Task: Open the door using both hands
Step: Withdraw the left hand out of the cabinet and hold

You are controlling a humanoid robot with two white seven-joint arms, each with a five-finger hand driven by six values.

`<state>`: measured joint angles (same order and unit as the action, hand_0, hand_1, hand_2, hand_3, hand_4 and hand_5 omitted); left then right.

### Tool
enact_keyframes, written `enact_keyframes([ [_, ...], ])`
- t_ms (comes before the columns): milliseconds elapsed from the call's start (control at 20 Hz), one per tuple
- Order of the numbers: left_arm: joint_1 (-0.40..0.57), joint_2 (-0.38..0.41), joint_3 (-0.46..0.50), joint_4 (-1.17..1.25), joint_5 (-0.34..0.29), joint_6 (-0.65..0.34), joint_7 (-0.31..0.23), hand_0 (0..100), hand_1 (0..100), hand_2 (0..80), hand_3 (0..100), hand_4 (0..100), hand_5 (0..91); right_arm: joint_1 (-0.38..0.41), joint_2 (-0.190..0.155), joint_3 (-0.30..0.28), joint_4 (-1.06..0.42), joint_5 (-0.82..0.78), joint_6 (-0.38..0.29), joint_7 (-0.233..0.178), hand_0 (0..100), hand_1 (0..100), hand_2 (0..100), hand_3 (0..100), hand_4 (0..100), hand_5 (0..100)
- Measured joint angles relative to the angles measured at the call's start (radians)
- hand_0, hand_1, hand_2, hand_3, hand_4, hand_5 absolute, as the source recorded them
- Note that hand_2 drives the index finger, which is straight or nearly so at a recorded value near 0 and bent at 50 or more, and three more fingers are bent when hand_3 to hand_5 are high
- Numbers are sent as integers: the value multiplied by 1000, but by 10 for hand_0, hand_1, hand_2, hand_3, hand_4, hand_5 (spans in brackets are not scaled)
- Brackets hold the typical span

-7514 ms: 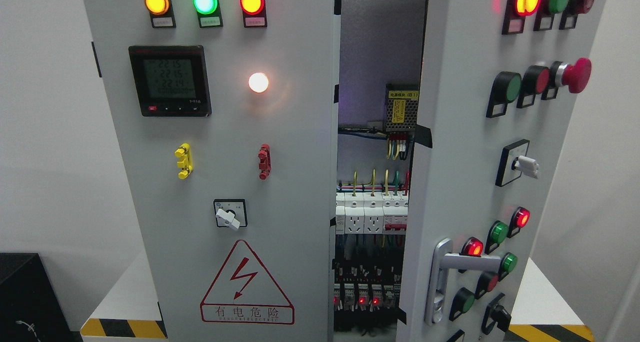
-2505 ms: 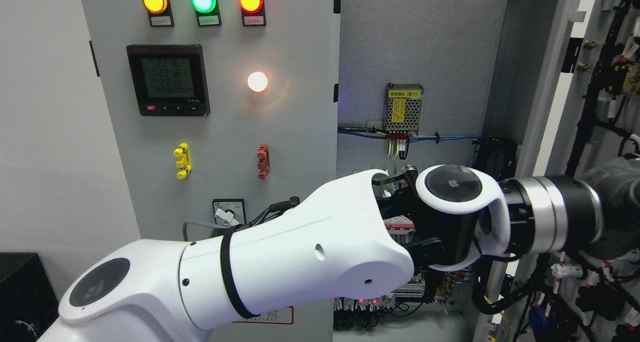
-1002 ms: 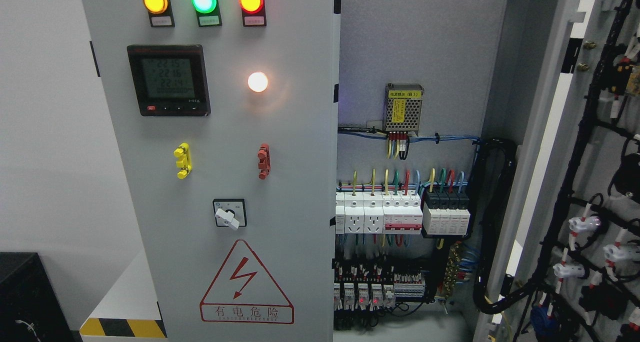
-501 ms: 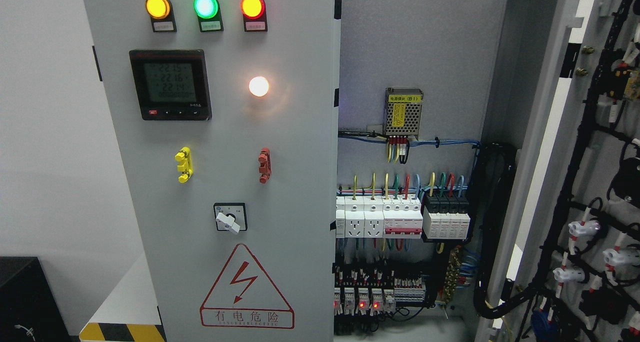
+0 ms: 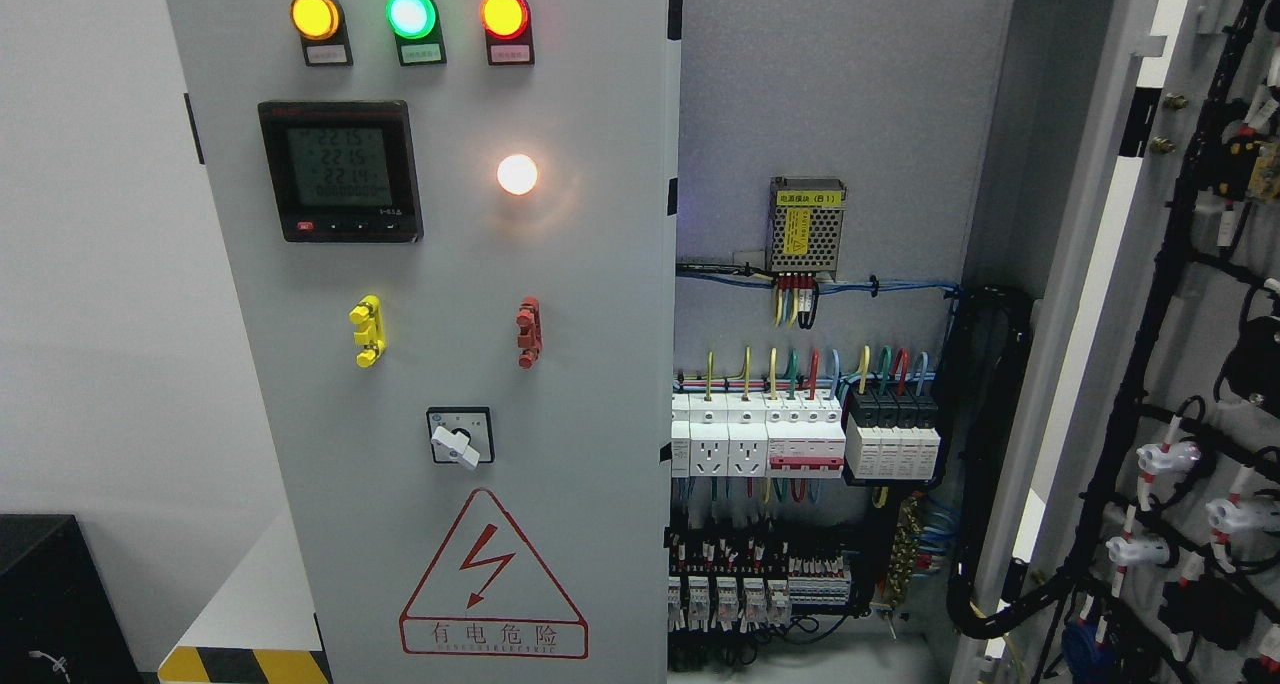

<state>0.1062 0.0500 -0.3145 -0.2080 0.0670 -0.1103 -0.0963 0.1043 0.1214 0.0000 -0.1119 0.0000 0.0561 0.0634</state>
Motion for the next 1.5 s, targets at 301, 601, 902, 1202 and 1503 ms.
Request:
enact_keyframes([
  [301, -27, -61, 149, 105, -85, 4, 4, 0, 0, 0, 0, 0, 0, 0, 0, 0, 0, 0, 0, 0, 0, 0, 0, 0, 0, 0],
  [601, -78, -98, 237, 165, -113, -1, -2, 0, 0, 0, 0, 0, 0, 0, 0, 0, 0, 0, 0, 0, 0, 0, 0, 0, 0, 0],
  [902, -97, -120, 289, 201, -123, -2, -3, 0, 0, 0, 0, 0, 0, 0, 0, 0, -5, 0, -13, 0, 0, 0, 0, 0, 0, 0],
  [1202, -103, -133, 319, 222, -127, -3, -3, 0, 0, 0, 0, 0, 0, 94, -16, 0, -312, 0, -38, 11, 0, 0, 0, 0, 0, 0],
  [1503, -105, -140, 336, 234, -128, -3, -4, 0, 0, 0, 0, 0, 0, 298, -59, 14, -844, 0, -63, 16, 0, 0, 0, 0, 0, 0],
])
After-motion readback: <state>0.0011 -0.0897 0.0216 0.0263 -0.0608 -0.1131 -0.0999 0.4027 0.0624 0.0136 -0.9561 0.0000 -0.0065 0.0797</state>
